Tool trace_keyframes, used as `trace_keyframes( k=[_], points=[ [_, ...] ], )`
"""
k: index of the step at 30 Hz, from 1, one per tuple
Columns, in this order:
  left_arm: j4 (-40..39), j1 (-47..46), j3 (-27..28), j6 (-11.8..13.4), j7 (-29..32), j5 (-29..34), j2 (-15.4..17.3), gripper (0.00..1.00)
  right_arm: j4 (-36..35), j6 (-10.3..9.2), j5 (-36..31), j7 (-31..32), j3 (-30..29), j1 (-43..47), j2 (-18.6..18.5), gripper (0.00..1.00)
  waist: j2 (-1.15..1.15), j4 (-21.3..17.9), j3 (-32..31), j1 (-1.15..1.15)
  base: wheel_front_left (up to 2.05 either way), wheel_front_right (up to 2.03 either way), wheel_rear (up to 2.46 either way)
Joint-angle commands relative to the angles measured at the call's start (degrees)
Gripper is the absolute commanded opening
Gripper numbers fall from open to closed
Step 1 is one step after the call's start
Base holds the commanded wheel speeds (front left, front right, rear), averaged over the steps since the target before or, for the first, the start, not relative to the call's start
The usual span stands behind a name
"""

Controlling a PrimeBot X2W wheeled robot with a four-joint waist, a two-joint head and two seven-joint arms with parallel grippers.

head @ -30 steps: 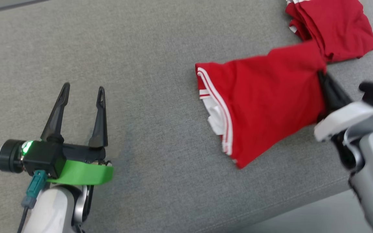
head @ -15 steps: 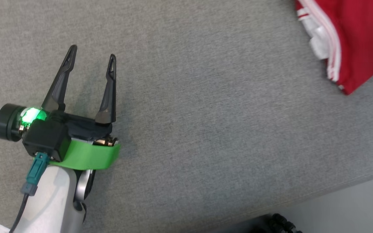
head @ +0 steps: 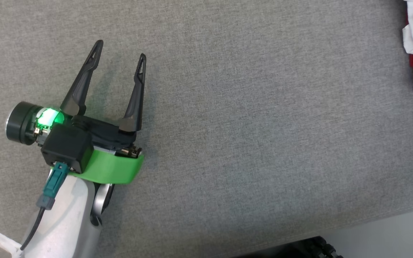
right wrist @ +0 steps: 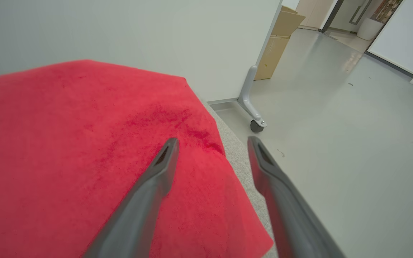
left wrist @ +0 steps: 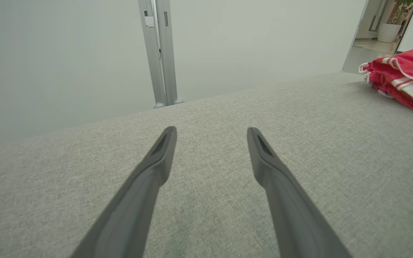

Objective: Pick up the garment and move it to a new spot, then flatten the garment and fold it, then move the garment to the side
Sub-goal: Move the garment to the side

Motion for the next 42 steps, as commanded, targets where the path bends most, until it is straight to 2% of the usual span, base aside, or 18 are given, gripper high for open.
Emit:
trace_keyframes(
  k=[1,4,6,7,13,18,28,42],
  points=[
    [0.5,0.4,0.1,0.2,-0.4,-0.3,-0.2,1.0,-1.1,-0.1,-0.5,-0.7,0.0,2.0,1.5,1.0,0.0,-0.8,-2.6,0.0,0.0,0.0,0.0],
    [2.0,2.3,0.0,0.6,-0.6,-1.0,-0.4,1.0,-7.9,-0.1,-1.2,-1.4,0.2,7.8,4.5,1.0,0.0,-1.4,-6.9,0.0,0.0,0.0,0.0],
    [2.9,3.6,0.5,1.0,-0.7,-1.5,-0.1,1.0,-13.4,-0.1,-1.5,-1.3,0.5,11.8,7.5,1.0,0.0,-2.0,-9.1,0.0,0.0,0.0,0.0],
    [3.4,4.9,0.9,1.4,-0.7,-2.0,0.3,1.0,-18.7,-0.1,-1.9,-1.3,1.0,16.1,10.0,1.0,0.0,-2.5,-11.3,0.0,0.0,0.0,0.0],
    [5.5,9.9,2.0,2.9,-0.4,-3.8,0.3,1.0,-33.5,-0.1,-3.8,-1.3,6.0,28.7,17.2,1.0,0.0,-3.5,-19.0,0.0,0.0,0.0,0.0],
    [6.9,13.9,2.8,4.5,-0.7,-5.2,-0.5,1.0,-40.8,-0.1,-4.8,0.3,9.7,37.0,21.0,1.0,0.0,-1.9,-24.2,0.0,0.0,0.0,0.0],
    [8.9,18.7,4.6,6.0,-1.3,-7.8,-1.0,1.0,-48.9,-0.09,-5.8,4.2,11.6,45.9,25.4,1.0,0.0,3.7,-30.1,0.0,0.0,0.0,0.0],
    [12.5,24.2,6.0,5.7,-2.1,-9.5,-1.0,1.0,-55.1,-0.09,-7.1,8.8,12.9,53.4,27.1,1.0,0.0,8.9,-35.0,0.0,0.0,0.0,0.0]
  ],
)
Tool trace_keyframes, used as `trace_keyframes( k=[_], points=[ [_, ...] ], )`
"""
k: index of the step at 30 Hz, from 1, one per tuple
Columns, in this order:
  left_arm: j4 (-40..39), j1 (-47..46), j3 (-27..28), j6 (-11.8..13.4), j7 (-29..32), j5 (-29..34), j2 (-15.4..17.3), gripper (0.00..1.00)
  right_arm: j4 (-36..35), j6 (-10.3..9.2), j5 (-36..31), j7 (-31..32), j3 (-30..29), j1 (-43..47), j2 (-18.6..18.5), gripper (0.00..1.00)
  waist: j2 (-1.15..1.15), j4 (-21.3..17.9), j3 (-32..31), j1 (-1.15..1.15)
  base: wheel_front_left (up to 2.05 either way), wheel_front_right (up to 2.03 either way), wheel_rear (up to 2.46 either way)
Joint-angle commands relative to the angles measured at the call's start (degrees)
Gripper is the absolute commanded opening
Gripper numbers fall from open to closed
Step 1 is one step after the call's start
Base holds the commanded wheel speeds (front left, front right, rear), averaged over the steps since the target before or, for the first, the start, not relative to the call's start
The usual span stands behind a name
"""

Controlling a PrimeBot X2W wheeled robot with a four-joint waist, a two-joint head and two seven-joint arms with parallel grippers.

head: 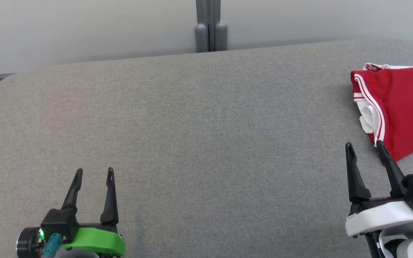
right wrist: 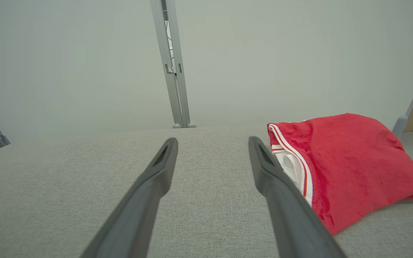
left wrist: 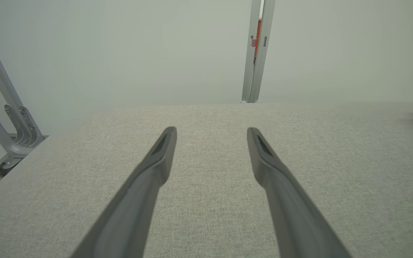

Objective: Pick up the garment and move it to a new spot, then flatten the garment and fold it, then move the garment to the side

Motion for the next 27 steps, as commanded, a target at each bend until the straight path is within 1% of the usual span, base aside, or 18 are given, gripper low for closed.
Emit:
trace_keyframes(
  k=[1,11,27],
  points=[
    [0.4,1.2,0.3,-0.2,-0.3,-0.3,0.1,1.0,-0.7,-0.08,-0.2,0.4,0.1,1.2,0.1,1.0,0.0,1.6,-2.0,0.0,0.0,0.0,0.0],
    [2.8,3.0,0.7,-0.5,-0.4,-1.0,-0.6,1.0,-2.6,-0.08,-0.3,2.4,0.8,4.1,0.3,1.0,0.0,2.0,-4.1,0.0,0.0,0.0,0.0],
    [3.0,1.3,1.8,-0.9,-0.5,0.5,-1.5,1.0,-2.9,-0.09,0.0,2.6,1.0,4.0,0.3,1.0,0.0,2.5,-3.2,0.0,0.0,0.0,0.0]
  ],
)
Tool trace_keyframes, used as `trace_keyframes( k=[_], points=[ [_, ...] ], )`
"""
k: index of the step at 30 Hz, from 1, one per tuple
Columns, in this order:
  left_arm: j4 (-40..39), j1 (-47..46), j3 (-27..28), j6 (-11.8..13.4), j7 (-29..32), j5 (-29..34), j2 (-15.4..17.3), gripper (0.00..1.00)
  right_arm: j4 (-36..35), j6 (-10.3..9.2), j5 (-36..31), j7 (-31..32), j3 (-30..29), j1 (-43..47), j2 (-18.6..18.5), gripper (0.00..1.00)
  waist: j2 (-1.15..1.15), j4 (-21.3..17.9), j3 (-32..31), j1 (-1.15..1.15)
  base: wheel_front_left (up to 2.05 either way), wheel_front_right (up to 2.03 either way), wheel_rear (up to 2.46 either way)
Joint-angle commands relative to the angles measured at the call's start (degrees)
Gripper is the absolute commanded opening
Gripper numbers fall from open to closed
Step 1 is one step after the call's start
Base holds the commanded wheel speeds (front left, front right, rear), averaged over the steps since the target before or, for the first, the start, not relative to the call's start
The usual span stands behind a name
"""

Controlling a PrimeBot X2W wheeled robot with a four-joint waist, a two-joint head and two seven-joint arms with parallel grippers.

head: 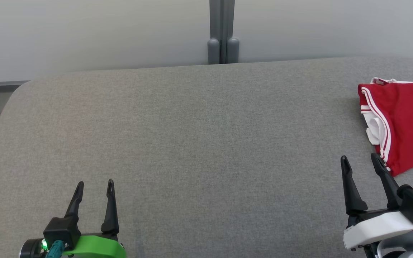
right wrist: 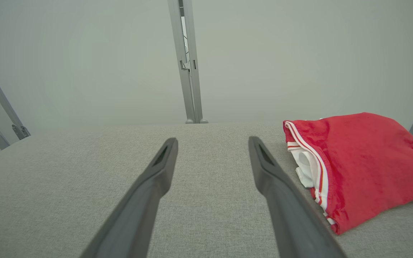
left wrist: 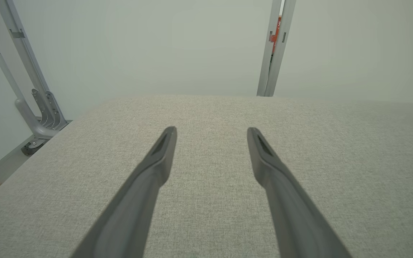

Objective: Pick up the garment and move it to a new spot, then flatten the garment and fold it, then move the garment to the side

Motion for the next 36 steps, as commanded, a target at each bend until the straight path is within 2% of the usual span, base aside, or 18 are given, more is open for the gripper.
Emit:
trace_keyframes(
  k=[1,11,12,15,36],
  points=[
    [-0.1,-0.7,0.5,-0.2,-0.3,0.5,-0.1,1.0,-0.1,-0.09,0.0,-0.1,0.0,-0.1,-0.1,1.0,0.0,0.1,0.1,0.0,0.0,0.0,0.0],
    [-1.0,-1.4,1.1,-0.8,-0.3,2.3,-0.8,1.0,0.1,-0.1,0.1,0.0,0.0,-0.4,-0.3,1.0,0.0,0.5,0.6,0.0,0.0,0.0,0.0],
    [-0.7,-0.3,1.0,-0.4,0.0,1.8,-0.7,0.0,0.3,0.0,0.0,0.0,0.1,0.0,0.0,0.0,0.0,0.4,0.6,0.0,0.0,0.0,0.0],
    [0.4,0.2,0.9,-0.5,0.5,1.1,-1.0,0.0,1.6,0.0,0.8,-0.1,0.4,0.3,0.3,0.0,0.0,0.4,0.6,0.0,0.0,0.0,0.0],
    [1.3,-2.0,5.3,-3.5,6.0,-19.1,-2.6,0.0,7.6,-0.01,24.3,1.2,0.9,-3.5,-0.9,0.0,0.0,-0.2,0.3,0.0,0.0,0.0,0.0]
  ],
)
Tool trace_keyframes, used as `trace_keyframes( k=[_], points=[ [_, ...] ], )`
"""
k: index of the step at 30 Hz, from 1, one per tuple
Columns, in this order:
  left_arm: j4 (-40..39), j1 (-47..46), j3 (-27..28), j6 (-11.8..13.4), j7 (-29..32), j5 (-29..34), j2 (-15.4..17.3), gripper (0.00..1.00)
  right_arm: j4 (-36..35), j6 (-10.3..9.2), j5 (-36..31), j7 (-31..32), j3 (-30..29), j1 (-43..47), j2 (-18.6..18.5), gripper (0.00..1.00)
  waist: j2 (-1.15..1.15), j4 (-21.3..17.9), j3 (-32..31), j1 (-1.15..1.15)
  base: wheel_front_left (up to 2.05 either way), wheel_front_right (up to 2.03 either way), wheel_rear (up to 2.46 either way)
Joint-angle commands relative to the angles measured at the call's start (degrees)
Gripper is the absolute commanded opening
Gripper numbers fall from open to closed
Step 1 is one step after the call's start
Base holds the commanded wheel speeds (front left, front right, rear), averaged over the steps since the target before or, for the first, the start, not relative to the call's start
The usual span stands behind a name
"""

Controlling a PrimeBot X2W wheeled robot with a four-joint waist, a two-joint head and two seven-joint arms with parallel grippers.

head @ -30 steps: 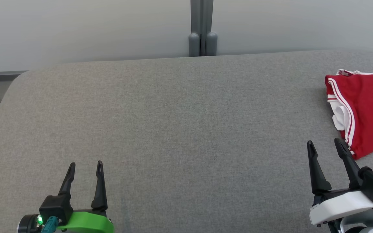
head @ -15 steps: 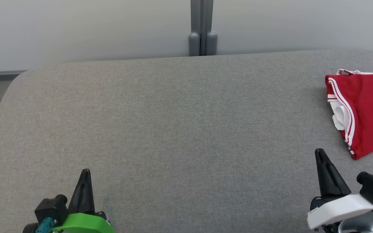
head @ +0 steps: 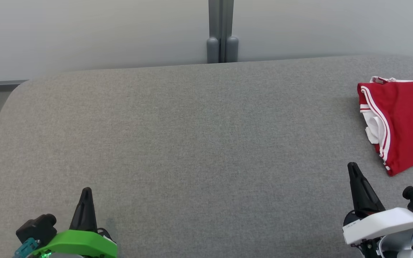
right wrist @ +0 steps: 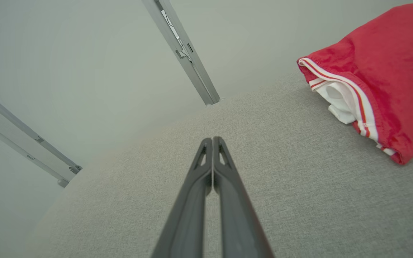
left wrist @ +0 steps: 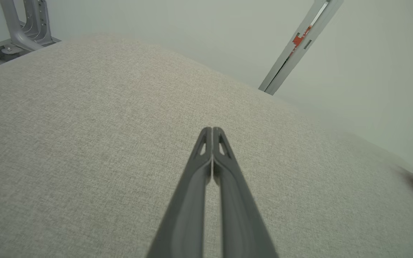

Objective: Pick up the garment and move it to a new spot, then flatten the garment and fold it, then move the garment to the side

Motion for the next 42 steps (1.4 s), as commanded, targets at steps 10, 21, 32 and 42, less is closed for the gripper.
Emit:
trace_keyframes(
  k=[10,21,32,42],
  points=[
    [-0.3,-2.6,2.3,-1.5,2.4,-9.4,-0.6,0.0,2.0,-0.02,10.8,0.7,0.0,-2.9,-0.8,0.0,0.0,-0.3,-0.2,0.0,0.0,0.0,0.0],
    [0.1,-3.5,4.1,-2.7,4.6,-17.2,-1.3,0.0,4.3,-0.02,19.6,1.4,-0.1,-4.4,-1.0,0.0,0.0,-0.6,-0.3,0.0,0.0,0.0,0.0],
    [0.4,-4.2,5.6,-3.7,6.6,-24.3,-1.9,0.0,6.5,-0.03,27.6,2.1,-0.3,-5.6,-1.1,0.0,0.0,-0.9,-0.5,0.0,0.0,0.0,0.0],
    [0.7,-4.7,6.9,-4.7,8.2,-30.1,-2.4,0.0,8.2,-0.03,34.0,2.8,-0.5,-6.7,-1.2,0.0,0.0,-1.2,-0.6,0.0,0.0,0.0,0.0]
  ],
)
